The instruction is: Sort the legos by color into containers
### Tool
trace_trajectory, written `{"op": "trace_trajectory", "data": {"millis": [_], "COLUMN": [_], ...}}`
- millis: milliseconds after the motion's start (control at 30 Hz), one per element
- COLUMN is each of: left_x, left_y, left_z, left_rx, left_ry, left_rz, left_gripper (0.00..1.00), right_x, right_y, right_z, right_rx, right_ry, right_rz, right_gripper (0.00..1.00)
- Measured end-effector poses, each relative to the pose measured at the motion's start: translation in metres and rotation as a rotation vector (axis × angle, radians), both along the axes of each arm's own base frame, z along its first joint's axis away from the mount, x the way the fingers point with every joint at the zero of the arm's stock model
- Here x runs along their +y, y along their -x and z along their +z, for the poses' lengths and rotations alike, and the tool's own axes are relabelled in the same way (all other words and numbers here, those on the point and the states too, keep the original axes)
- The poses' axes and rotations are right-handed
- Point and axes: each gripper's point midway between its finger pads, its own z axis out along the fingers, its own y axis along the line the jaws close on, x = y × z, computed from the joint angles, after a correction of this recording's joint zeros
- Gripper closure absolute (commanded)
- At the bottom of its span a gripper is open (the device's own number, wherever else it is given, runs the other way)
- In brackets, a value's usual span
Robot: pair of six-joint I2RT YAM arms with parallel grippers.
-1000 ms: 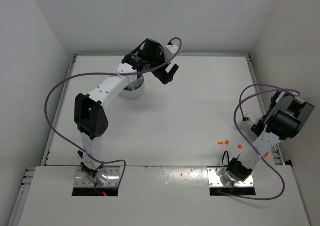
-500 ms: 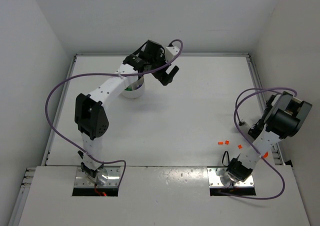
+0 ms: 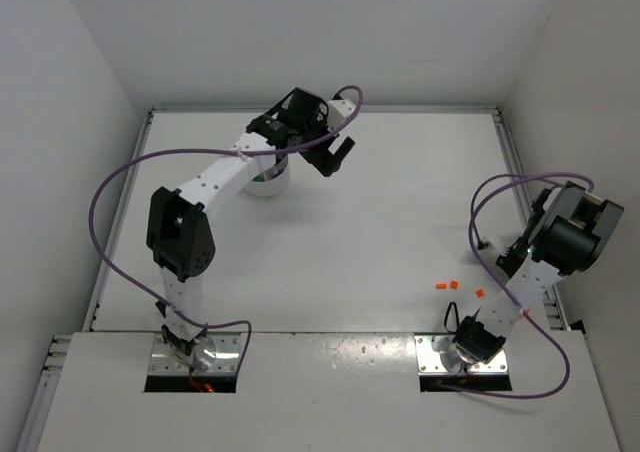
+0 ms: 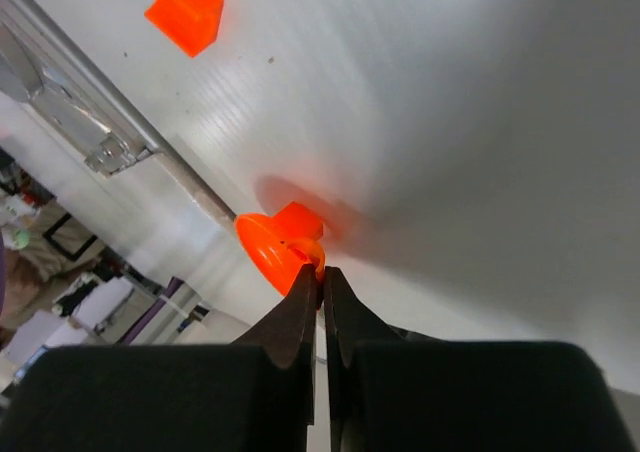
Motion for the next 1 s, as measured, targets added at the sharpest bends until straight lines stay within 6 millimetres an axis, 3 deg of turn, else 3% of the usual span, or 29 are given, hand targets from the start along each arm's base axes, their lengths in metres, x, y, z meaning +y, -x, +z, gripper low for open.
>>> {"op": "trace_trajectory", "data": {"millis": [100,267,400,433,533,600,700,867,933,1000], "left_x": [0.007,0.017,0.036,0.044,0.059,0.066,0.076,0.094,0.112,0.143], "left_y": [0.003,-0.004,-0.014,-0.018,-0.023,-0.024,-0.021,-0.023,-0.030,-0.039], "left_z": [-0.006,0.001,0.011,0.015,0.023,0.028,0.035,0.044,0.049,0.053], "left_rx": [0.025,0.027,0.022,0.022,0.023,0.018,0.011,-0.006,-0.023,-0.049], "left_ry": [0.005,0.043,0.077,0.094,0.123,0.139,0.153,0.162,0.160,0.149], "left_rz": [0.047,0.118,0.180,0.204,0.244,0.259,0.288,0.345,0.419,0.541], "left_gripper": [0.00,0.00,0.00,0.00,0.00,0.00,0.00,0.00,0.00,0.00], "right_x": [0.003,0.018,0.035,0.042,0.066,0.089,0.139,0.225,0.256,0.290], "right_y": [-0.020,-0.072,-0.129,-0.156,-0.199,-0.236,-0.281,-0.320,-0.332,-0.347], "right_z": [0.004,0.023,0.047,0.058,0.080,0.096,0.120,0.145,0.152,0.162], "right_rx": [-0.054,-0.206,-0.354,-0.433,-0.524,-0.604,-0.683,-0.746,-0.773,-0.815], "right_ry": [-0.008,0.000,-0.008,-0.012,-0.050,-0.092,-0.192,-0.326,-0.358,-0.389], "right_rz": [-0.024,-0.037,-0.057,-0.074,-0.117,-0.146,-0.188,-0.260,-0.282,-0.291], "right_gripper": [1.00,1.00,1.00,1.00,1.00,1.00,1.00,1.00,1.00,1.00]}}
